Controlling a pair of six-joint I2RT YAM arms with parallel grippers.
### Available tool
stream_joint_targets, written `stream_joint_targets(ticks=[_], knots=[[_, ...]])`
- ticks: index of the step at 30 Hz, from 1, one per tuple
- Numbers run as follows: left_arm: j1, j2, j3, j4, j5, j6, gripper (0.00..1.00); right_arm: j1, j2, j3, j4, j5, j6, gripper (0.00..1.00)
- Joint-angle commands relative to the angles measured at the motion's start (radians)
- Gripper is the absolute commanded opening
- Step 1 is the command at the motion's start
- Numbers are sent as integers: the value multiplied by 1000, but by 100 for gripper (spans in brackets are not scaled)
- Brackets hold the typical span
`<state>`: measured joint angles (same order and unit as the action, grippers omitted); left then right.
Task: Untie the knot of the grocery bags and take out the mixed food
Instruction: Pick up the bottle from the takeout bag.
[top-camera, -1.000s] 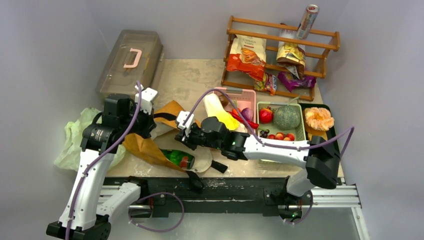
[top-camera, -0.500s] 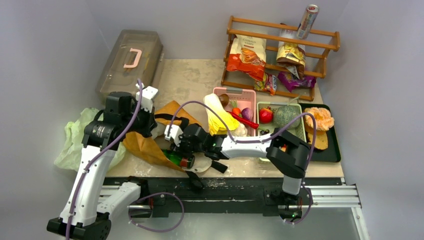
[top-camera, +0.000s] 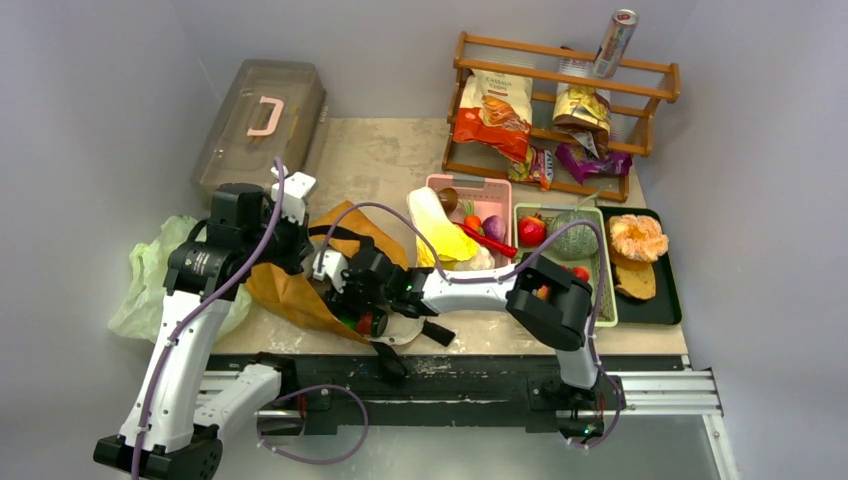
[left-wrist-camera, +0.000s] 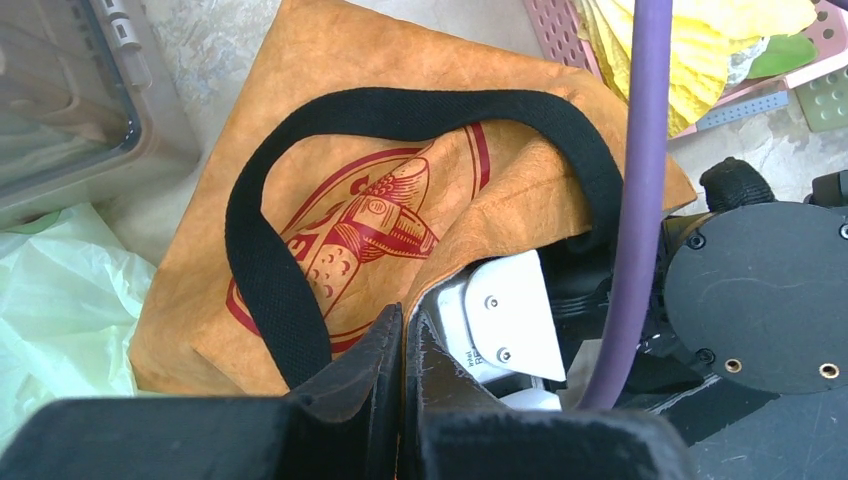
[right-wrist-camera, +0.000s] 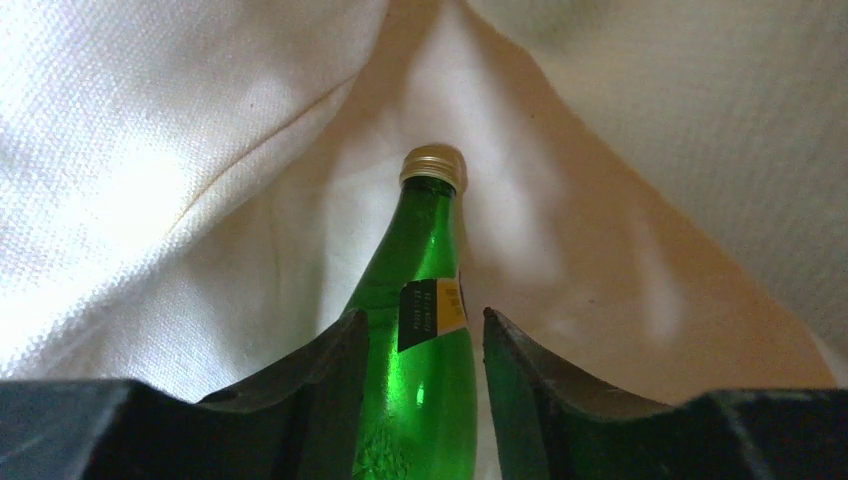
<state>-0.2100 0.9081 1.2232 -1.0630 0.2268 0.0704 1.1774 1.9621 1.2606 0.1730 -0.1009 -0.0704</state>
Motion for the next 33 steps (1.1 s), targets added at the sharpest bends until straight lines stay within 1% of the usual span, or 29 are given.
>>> stream_joint_targets(ticks=[1, 3, 10, 12, 14, 16, 17, 21, 25, 28, 33], knots=[[6, 3, 14, 37, -24, -8, 0, -4, 27, 30, -150, -2, -15, 42], [5, 3, 11, 37, -39, -3, 0, -8, 3, 17, -198, 2, -31, 42], [6, 6, 3, 43, -54, 11, 0, -27, -85, -52, -399, -47, -132, 32], [6, 8, 4, 44, -50, 11, 0, -37, -104, -77, -437, -61, -143, 31], [6, 8, 3, 45, -40, 12, 0, -42, -130, -102, -437, -55, -140, 36], [6, 8, -1, 47, -28, 7, 0, -44, -143, -98, -405, -43, -124, 38], [6, 8, -2, 49, -21, 6, 0, -44, -138, -78, -392, -37, -112, 40], [6, 14, 5, 54, -13, 2, 0, -44, -68, 49, -377, -24, -63, 53], [6, 23, 21, 48, -20, 1, 0, -40, 1, 127, -375, -34, -34, 64], [6, 23, 29, 41, -29, 2, 0, -39, 37, 140, -390, -24, -30, 67], [6, 27, 31, 38, -32, 5, 0, -39, 59, 73, -399, 11, -63, 68]])
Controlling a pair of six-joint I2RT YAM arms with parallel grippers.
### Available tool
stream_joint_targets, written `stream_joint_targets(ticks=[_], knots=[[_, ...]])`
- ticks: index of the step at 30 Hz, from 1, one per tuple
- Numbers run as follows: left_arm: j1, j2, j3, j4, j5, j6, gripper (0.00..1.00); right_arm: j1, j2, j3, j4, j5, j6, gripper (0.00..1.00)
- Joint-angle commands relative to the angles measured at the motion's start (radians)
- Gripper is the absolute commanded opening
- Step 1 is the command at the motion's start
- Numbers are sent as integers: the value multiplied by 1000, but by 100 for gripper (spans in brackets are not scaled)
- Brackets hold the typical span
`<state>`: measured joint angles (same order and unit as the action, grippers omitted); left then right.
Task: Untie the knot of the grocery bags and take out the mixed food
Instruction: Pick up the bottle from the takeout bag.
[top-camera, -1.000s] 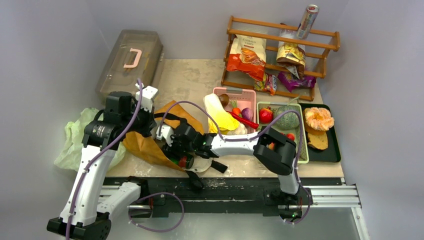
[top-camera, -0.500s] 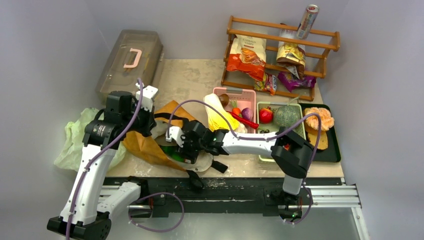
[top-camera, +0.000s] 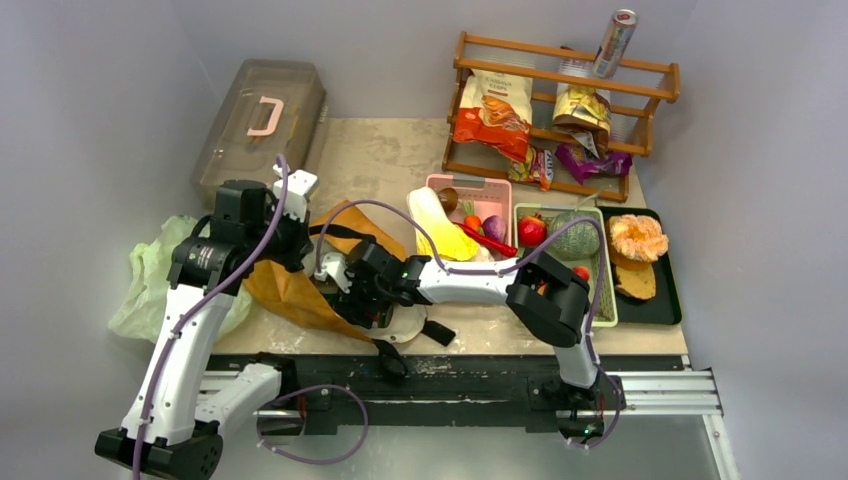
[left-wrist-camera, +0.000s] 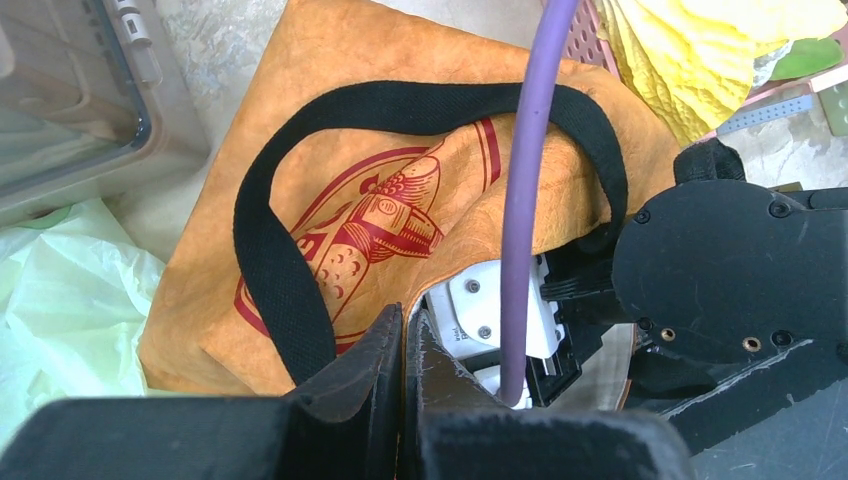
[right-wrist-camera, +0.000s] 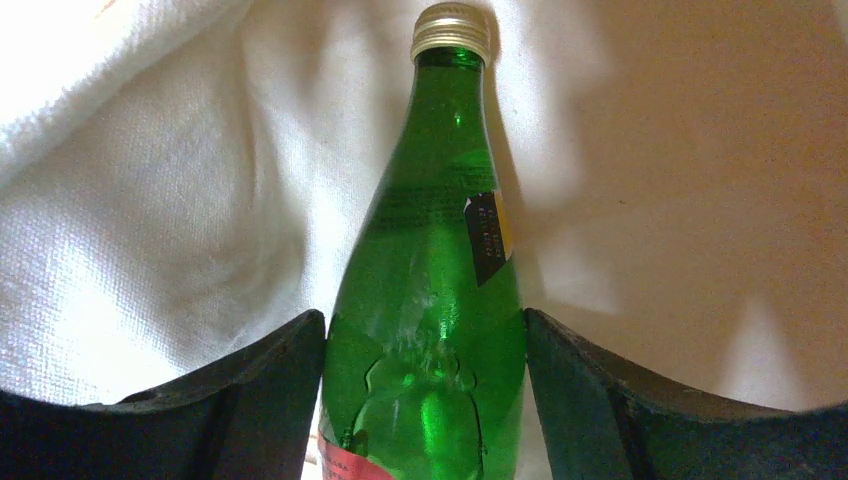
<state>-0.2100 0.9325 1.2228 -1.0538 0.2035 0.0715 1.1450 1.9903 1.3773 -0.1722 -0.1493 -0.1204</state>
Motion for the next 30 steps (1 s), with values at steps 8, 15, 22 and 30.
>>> stream_joint_targets(ticks=[8, 15, 22, 30], knots=[[6, 16, 27, 41, 2, 2, 0, -8, -12, -34, -126, 48, -6, 35], [5, 22, 38, 38, -2, 8, 0, -9, -95, -2, -229, 33, 9, 17], [6, 15, 31, 31, -4, 11, 0, -25, -203, -98, -287, 30, -30, 16], [6, 12, 27, 29, 6, 17, 0, -42, -280, -200, -296, 35, -59, 39]])
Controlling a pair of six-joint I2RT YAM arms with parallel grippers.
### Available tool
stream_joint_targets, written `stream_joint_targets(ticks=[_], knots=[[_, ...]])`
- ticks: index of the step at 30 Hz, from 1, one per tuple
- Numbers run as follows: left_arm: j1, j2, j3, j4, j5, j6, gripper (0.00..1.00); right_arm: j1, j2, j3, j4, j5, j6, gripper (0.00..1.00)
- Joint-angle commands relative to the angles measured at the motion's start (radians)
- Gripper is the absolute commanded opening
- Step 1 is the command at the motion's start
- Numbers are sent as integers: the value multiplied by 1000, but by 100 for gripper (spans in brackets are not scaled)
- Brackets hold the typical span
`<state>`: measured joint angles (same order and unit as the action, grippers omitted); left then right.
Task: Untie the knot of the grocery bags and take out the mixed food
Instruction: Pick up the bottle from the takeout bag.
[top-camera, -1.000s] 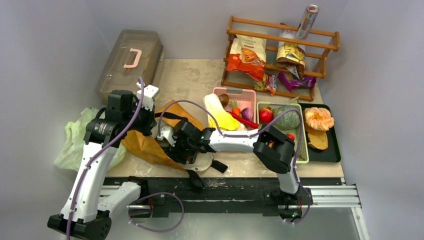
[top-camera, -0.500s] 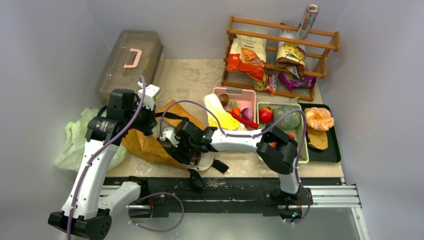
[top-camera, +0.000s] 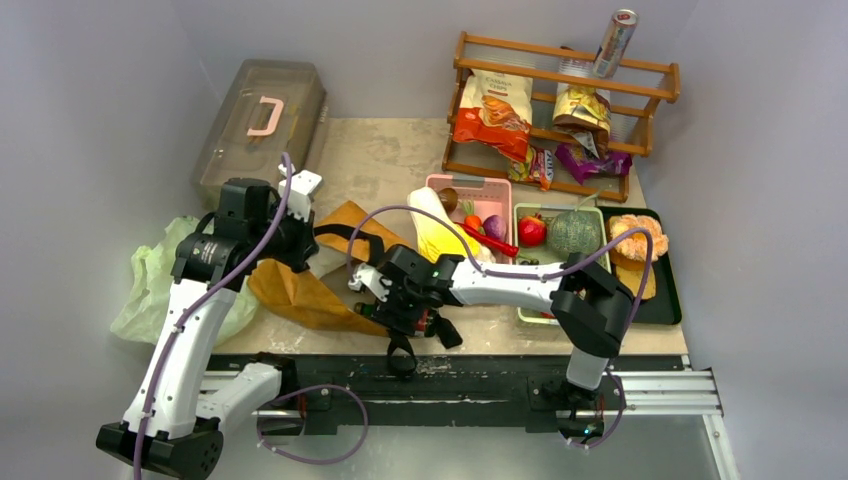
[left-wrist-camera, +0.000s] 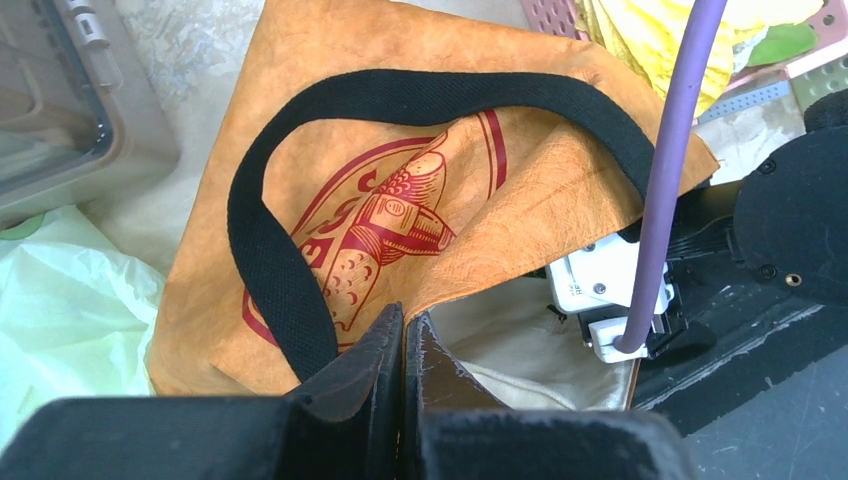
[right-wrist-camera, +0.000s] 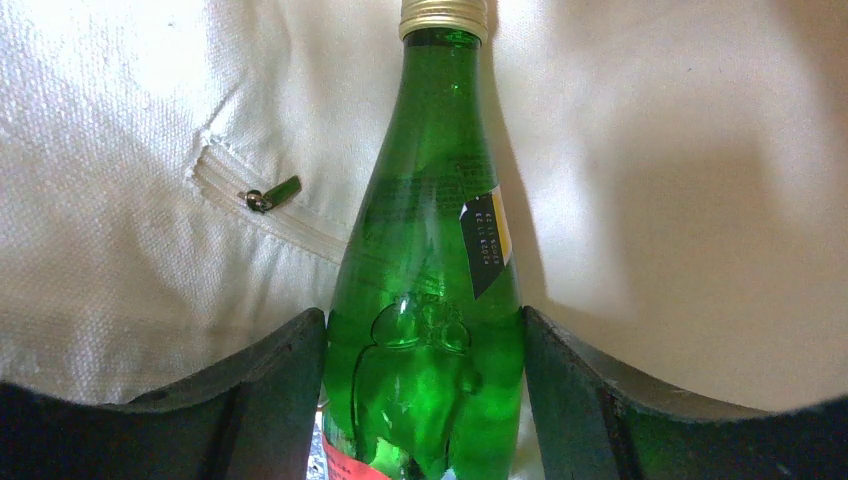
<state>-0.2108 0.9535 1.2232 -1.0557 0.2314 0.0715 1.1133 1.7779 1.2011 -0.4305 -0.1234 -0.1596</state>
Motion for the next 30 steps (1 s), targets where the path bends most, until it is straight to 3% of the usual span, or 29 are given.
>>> stream_joint_targets(ticks=[1, 6, 14, 15, 16, 17, 23, 30], knots=[[7, -9, 26, 30, -19, 17, 0, -11, -65, -17, -31, 10, -14, 46], [7, -8, 32, 26, -6, 18, 0, -10, -40, 87, -23, 7, 18, 60], [7, -18, 28, 25, 2, 14, 0, -5, 52, 227, -31, -19, 70, 66], [7, -19, 26, 25, 5, 14, 0, -4, 63, 241, -35, -25, 71, 71], [7, -19, 24, 25, 7, 15, 0, -3, 75, 257, -42, -35, 69, 93], [6, -20, 25, 25, 7, 14, 0, -3, 83, 262, -51, -42, 63, 98], [7, -26, 23, 20, 4, 22, 0, -3, 54, 205, -25, -48, 40, 85], [7, -21, 28, 24, 5, 19, 0, -3, 119, 261, 69, -21, 74, 63]])
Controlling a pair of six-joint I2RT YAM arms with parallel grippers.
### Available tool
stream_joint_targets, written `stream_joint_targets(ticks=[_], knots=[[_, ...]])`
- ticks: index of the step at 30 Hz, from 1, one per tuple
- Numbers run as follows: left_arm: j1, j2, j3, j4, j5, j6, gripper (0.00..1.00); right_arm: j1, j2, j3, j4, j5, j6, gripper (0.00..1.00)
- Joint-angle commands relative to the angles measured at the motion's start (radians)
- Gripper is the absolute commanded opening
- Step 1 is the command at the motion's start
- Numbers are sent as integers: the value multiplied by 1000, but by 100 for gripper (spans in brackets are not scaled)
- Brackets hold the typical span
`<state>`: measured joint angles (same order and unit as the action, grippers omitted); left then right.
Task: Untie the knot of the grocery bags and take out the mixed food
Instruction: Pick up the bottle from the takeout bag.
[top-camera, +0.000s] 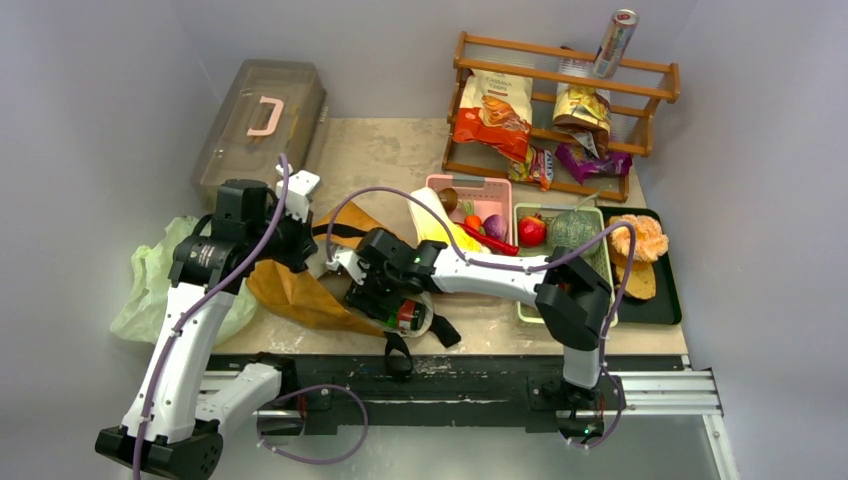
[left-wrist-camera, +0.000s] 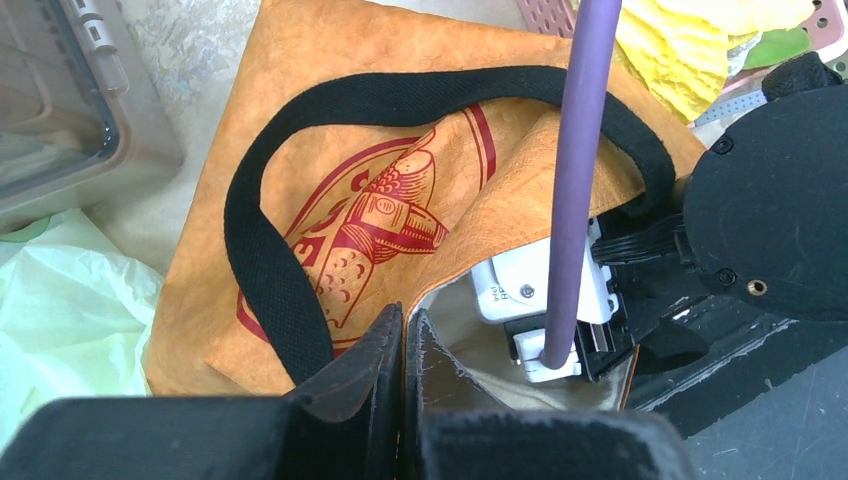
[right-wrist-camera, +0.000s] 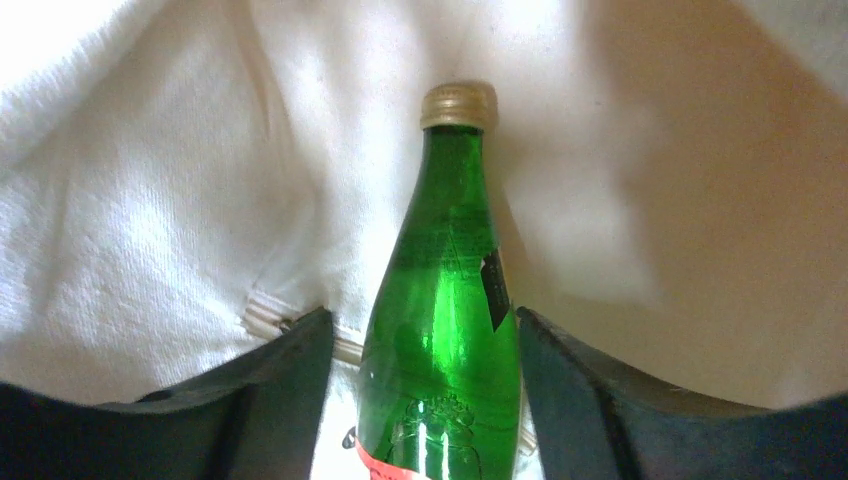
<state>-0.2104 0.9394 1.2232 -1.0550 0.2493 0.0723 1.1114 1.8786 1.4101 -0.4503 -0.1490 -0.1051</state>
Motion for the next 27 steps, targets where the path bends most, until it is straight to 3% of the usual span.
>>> stream_joint_targets(ticks=[1, 5, 10, 14, 20, 21, 27], knots=[[6, -6, 30, 24, -12, 18, 0, -1, 33, 54, 108, 3, 19, 59], [6, -7, 29, 24, -11, 16, 0, 6, 110, 101, 133, -9, 13, 52], [6, -5, 30, 21, -12, 15, 0, 10, 190, 116, 166, -3, -5, 54], [6, -5, 32, 17, -12, 17, 0, 13, 253, 123, 147, 13, -31, 63], [6, -2, 32, 16, -17, 26, 0, 17, 324, 115, 49, 37, -109, 59], [6, 1, 32, 18, -18, 26, 0, 17, 327, 108, 38, 40, -118, 56], [6, 9, 29, 28, -19, 21, 0, 17, 265, 79, 35, 20, -125, 9]])
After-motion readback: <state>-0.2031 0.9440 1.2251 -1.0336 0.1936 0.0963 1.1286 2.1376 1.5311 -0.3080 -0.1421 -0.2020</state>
